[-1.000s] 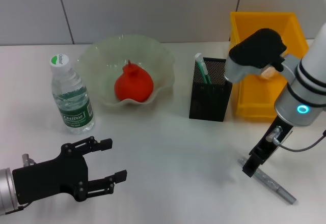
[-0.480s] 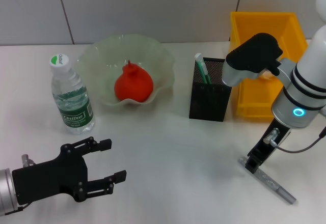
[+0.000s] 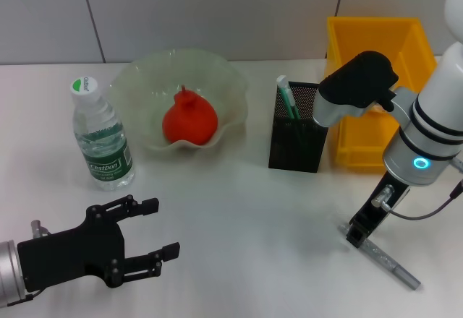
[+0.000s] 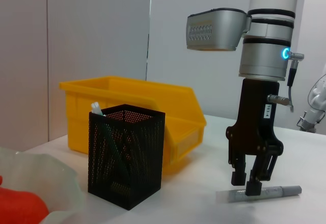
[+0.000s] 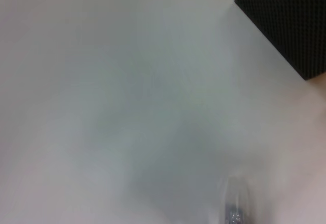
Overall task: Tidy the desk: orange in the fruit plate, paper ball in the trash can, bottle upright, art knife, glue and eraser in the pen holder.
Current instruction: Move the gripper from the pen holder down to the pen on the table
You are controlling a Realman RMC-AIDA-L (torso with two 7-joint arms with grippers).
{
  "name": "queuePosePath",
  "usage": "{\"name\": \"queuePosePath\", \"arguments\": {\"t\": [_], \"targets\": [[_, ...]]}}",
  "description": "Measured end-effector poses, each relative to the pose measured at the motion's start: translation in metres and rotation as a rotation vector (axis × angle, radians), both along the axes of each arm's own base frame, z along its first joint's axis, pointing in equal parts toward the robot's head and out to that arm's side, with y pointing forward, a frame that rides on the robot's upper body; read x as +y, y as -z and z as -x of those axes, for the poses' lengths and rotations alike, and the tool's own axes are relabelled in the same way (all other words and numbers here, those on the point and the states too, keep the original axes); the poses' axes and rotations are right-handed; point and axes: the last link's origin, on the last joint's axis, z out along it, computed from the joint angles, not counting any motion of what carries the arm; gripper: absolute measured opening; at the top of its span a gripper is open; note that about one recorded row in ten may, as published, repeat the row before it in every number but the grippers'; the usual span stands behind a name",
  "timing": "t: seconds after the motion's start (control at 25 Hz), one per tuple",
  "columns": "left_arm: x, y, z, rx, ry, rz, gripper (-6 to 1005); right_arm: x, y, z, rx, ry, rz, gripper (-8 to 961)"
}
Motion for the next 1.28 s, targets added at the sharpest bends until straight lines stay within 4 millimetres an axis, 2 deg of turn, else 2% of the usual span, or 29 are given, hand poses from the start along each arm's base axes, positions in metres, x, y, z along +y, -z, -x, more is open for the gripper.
{"name": "queuePosePath", "arguments": {"t": [0.16, 0.36, 0.64, 1.28], "targets": [[0.0002, -0.0003, 0.0001, 0.001, 0.000, 0.000, 812, -0.0008, 0.0027, -0.0012, -0.006, -0.008, 0.006, 356], [0.0009, -0.0007, -0.0002, 0.003, 0.004, -0.002, 812, -0.0010, 0.0038, -0.0011, -0.007, -0.011, 0.008, 273], [0.0020, -0.0017, -0.0006, 0.005, 0.007, -0.004, 813, -0.0007, 0.0050, -0.0003, -0.006, -0.016, 0.008, 275], [0.0014, -0.0019, -0.0001, 0.005, 0.005, -0.004, 813, -0.0007, 0.0089, -0.0040, -0.008, -0.011, 0.017, 194]]}}
